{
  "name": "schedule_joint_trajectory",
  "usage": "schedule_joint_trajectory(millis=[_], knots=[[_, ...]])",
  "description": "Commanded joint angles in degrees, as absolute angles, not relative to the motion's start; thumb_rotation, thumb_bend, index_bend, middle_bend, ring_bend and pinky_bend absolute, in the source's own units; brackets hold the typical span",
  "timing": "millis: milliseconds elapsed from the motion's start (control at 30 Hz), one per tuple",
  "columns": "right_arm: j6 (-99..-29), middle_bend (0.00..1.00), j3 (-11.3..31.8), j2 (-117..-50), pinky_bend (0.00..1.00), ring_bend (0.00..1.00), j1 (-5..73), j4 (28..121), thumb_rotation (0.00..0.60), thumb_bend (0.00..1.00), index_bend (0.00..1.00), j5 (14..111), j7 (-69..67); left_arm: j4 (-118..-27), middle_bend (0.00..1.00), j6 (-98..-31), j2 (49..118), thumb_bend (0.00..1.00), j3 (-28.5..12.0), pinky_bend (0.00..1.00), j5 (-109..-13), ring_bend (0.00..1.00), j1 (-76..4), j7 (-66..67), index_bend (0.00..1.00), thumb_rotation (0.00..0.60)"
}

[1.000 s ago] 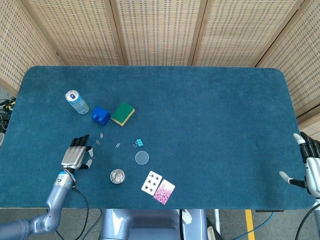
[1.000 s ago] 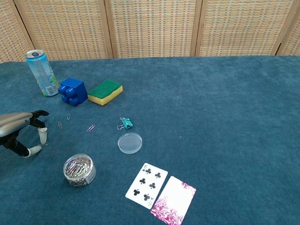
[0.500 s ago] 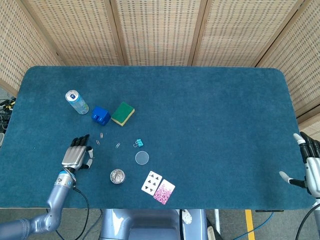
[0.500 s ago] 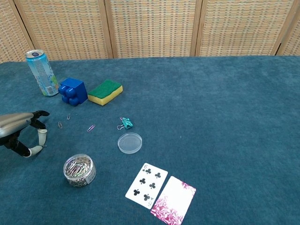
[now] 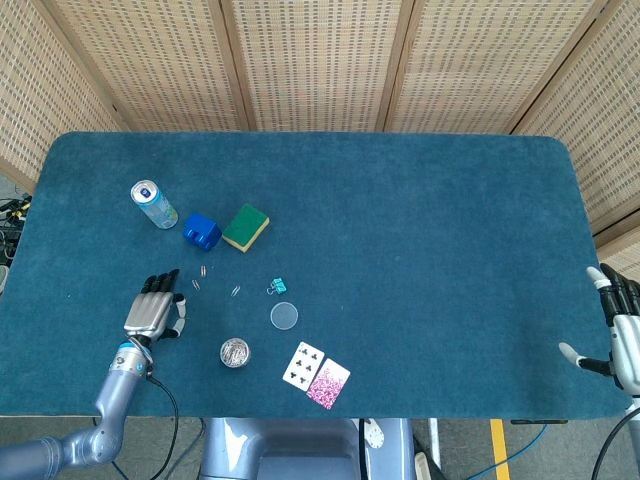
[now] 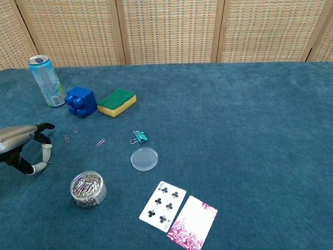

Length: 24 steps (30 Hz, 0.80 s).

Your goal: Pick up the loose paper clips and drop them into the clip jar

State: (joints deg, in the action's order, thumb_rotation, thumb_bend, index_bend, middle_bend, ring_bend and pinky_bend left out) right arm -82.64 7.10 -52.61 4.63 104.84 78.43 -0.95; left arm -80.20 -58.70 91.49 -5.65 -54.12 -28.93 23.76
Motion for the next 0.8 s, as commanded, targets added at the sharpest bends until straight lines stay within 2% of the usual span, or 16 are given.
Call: schedule_joint_trajectory(millis=[33,233,400,567,800], knots=[[-82.67,0.00,7.10,-52.61,0.00,0.00,4.62,104.85,0.600,0.00,0.00,78.44,-0.93,-81.31,0.00,-59.92,90.86,0.43,-5.78,0.00,-55.43,0.00,-28.66,23.29,0.64,0.600],[-82.65,0.00,7.13,-52.56,0.00,0.00,4.63,104.90,0.600,0.00,0.00,78.38,-1.04,-91.86,0.00,-65.90,85.64,0.44,-4.57,0.00,-64.97,0.00,-27.30,21.72,0.65,0.600],[-83.04,0.00,7.06,-52.44,0.00,0.00,4.44,105.04,0.600,0.00,0.00,78.72,-1.18,-99.30,0.00,-66.82,82.61,0.44,-2.65,0.00,-70.12,0.00,-27.18,22.72,0.66,0.600],[-82.99,0.00,7.02,-52.32,0.00,0.00,4.40,105.04,0.600,0.00,0.00,78.77,-1.52,-100.71,0.00,-65.20,83.16,0.44,-1.43,0.00,-70.53,0.00,-27.56,23.57,0.66,0.600],[-82.79,0.00,7.09,-52.16,0.00,0.00,4.46,104.88,0.600,0.00,0.00,78.66,-2.04,-98.33,0.00,-62.95,85.66,0.44,0.06,0.00,-73.41,0.00,-28.00,20.38,0.66,0.600]])
